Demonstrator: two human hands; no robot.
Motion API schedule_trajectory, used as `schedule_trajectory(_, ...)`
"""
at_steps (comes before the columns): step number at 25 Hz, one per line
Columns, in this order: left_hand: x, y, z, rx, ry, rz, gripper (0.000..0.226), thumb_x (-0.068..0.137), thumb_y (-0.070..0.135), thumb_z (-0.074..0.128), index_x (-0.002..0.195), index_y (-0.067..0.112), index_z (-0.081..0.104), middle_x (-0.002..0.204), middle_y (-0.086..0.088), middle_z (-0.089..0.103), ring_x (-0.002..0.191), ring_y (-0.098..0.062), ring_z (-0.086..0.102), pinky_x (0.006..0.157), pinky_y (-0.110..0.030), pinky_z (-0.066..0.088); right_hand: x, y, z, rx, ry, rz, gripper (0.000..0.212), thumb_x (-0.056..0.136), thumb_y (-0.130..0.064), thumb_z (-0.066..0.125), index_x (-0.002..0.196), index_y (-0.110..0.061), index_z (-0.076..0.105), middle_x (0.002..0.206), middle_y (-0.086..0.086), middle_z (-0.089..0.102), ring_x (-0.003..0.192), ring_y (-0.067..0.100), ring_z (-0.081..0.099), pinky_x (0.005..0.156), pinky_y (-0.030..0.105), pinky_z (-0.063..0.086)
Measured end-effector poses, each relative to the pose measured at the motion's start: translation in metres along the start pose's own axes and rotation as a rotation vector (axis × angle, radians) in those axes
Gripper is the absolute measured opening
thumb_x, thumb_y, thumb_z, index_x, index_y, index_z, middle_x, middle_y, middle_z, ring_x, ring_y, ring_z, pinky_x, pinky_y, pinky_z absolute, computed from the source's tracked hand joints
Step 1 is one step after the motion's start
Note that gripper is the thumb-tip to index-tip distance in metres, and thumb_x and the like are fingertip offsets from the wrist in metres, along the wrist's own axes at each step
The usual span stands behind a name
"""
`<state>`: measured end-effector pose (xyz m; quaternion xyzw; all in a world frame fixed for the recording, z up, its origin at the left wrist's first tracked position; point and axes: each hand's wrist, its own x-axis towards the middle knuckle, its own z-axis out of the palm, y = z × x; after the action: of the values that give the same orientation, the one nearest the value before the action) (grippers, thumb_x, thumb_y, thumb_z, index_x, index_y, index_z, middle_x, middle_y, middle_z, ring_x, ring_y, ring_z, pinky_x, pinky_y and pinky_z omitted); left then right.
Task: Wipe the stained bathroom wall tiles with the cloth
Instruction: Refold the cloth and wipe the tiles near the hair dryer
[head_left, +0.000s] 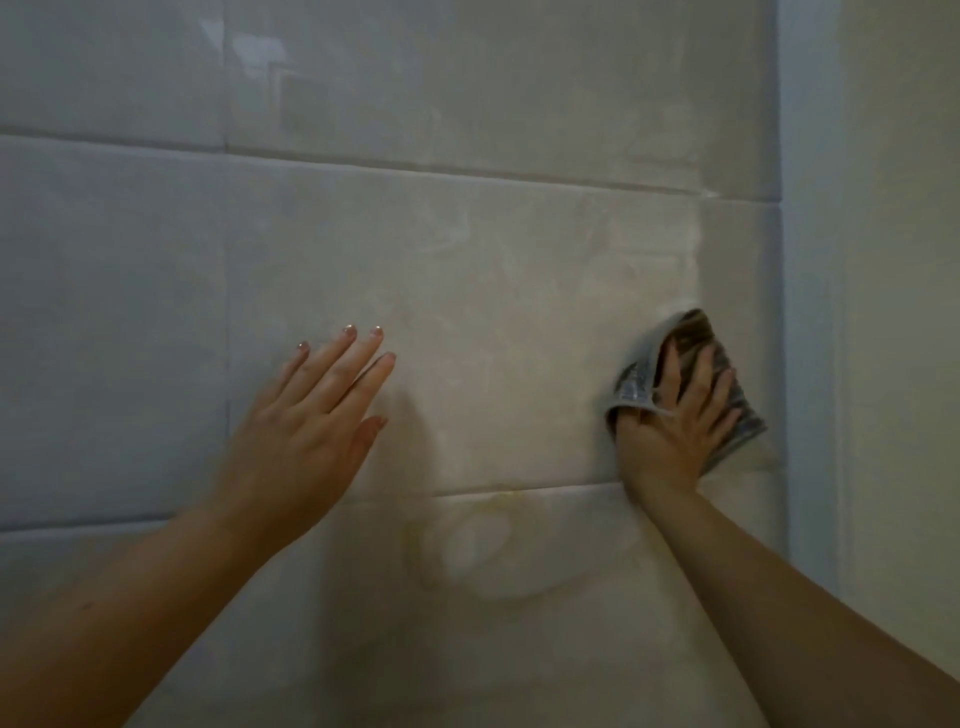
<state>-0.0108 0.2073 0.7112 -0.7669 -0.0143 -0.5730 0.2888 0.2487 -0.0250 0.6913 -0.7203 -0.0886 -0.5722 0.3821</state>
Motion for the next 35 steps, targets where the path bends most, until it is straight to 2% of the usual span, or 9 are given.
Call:
schedule_trajectory(3, -0.024, -0.006, -0.002, -0.006, -0.028, -0.025, 0.051, 0.101, 0.031, 0.036, 0.146, 0.008, 0.043, 0.156, -0.012, 0.036, 0.146, -0.029, 0.029, 0.115, -0.054, 0.028, -0.050, -0.048, -0.001, -0.029, -0.013, -0.084, 0.072, 0.083, -0.051, 0.045, 0.149, -0.023, 0.035, 0.156, 0.017, 0.028, 0.143, 0.044, 0.024, 0.112, 0.066, 0.017)
schedule_trajectory(6, -0.045, -0.017, -0.009, 0.010, -0.053, -0.051, 0.050, 0.100, 0.029, 0.038, 0.146, 0.008, 0.043, 0.156, -0.012, 0.035, 0.147, -0.029, 0.027, 0.116, -0.052, 0.026, -0.093, -0.097, -0.006, -0.005, -0.061, -0.263, 0.084, 0.075, -0.059, 0.050, 0.149, -0.027, 0.030, 0.158, 0.015, 0.024, 0.145, 0.043, 0.016, 0.116, 0.062, 0.005)
schedule_trajectory(10, -0.060, -0.042, -0.023, 0.024, -0.033, -0.056, 0.049, 0.099, 0.025, 0.043, 0.144, 0.006, 0.046, 0.155, -0.014, 0.038, 0.146, -0.030, 0.029, 0.115, -0.054, 0.028, -0.072, -0.069, -0.004, 0.063, -0.020, -0.528, 0.063, 0.081, -0.047, 0.050, 0.142, -0.029, 0.045, 0.156, 0.011, 0.032, 0.144, 0.038, 0.023, 0.115, 0.062, 0.016)
schedule_trajectory(14, -0.085, -0.058, -0.033, 0.036, -0.047, -0.108, 0.050, 0.099, 0.027, 0.040, 0.144, 0.006, 0.046, 0.155, -0.014, 0.037, 0.146, -0.030, 0.028, 0.117, -0.051, 0.025, -0.065, -0.072, -0.004, 0.042, 0.022, 0.097, 0.066, 0.083, -0.043, 0.045, 0.146, -0.021, 0.039, 0.155, 0.017, 0.031, 0.141, 0.044, 0.027, 0.108, 0.068, 0.022)
schedule_trajectory(15, -0.093, -0.063, -0.035, 0.037, -0.061, -0.115, 0.050, 0.099, 0.026, 0.040, 0.144, 0.006, 0.045, 0.155, -0.013, 0.036, 0.146, -0.030, 0.028, 0.117, -0.051, 0.024, -0.076, -0.095, -0.005, 0.040, -0.001, 0.141, 0.072, 0.081, -0.046, 0.044, 0.147, -0.020, 0.036, 0.155, 0.019, 0.030, 0.141, 0.046, 0.026, 0.108, 0.070, 0.021)
schedule_trajectory(20, -0.110, -0.086, -0.046, 0.055, -0.085, -0.142, 0.050, 0.100, 0.027, 0.036, 0.145, 0.007, 0.044, 0.155, -0.013, 0.036, 0.146, -0.030, 0.029, 0.118, -0.050, 0.022, -0.136, -0.192, -0.009, 0.052, -0.124, -0.183, 0.091, 0.068, -0.065, 0.042, 0.149, -0.024, 0.031, 0.158, 0.018, 0.024, 0.144, 0.045, 0.018, 0.113, 0.067, 0.012)
schedule_trajectory(25, -0.117, -0.093, -0.042, 0.065, -0.064, -0.119, 0.049, 0.099, 0.023, 0.037, 0.144, 0.005, 0.045, 0.154, -0.015, 0.038, 0.145, -0.031, 0.031, 0.117, -0.051, 0.025, -0.176, -0.258, -0.010, 0.127, -0.068, -0.557, 0.074, 0.078, -0.053, 0.054, 0.146, -0.033, 0.035, 0.159, 0.011, 0.024, 0.145, 0.041, 0.017, 0.113, 0.066, 0.011)
schedule_trajectory(29, -0.113, -0.075, -0.028, 0.035, -0.049, -0.093, 0.049, 0.098, 0.022, 0.037, 0.142, 0.002, 0.047, 0.152, -0.019, 0.040, 0.142, -0.034, 0.035, 0.116, -0.052, 0.026, -0.166, -0.230, -0.015, 0.211, -0.088, -0.919, 0.064, 0.084, -0.054, 0.055, 0.145, -0.035, 0.043, 0.158, 0.005, 0.029, 0.147, 0.036, 0.018, 0.115, 0.064, 0.013)
schedule_trajectory(35, -0.077, -0.017, -0.006, -0.080, -0.012, -0.049, 0.046, 0.100, 0.020, 0.039, 0.144, 0.006, 0.046, 0.154, -0.015, 0.038, 0.145, -0.030, 0.031, 0.115, -0.054, 0.029, -0.110, -0.118, -0.012, 0.130, -0.020, -0.804, 0.063, 0.081, -0.048, 0.057, 0.141, -0.033, 0.048, 0.155, 0.008, 0.032, 0.145, 0.039, 0.022, 0.112, 0.066, 0.018)
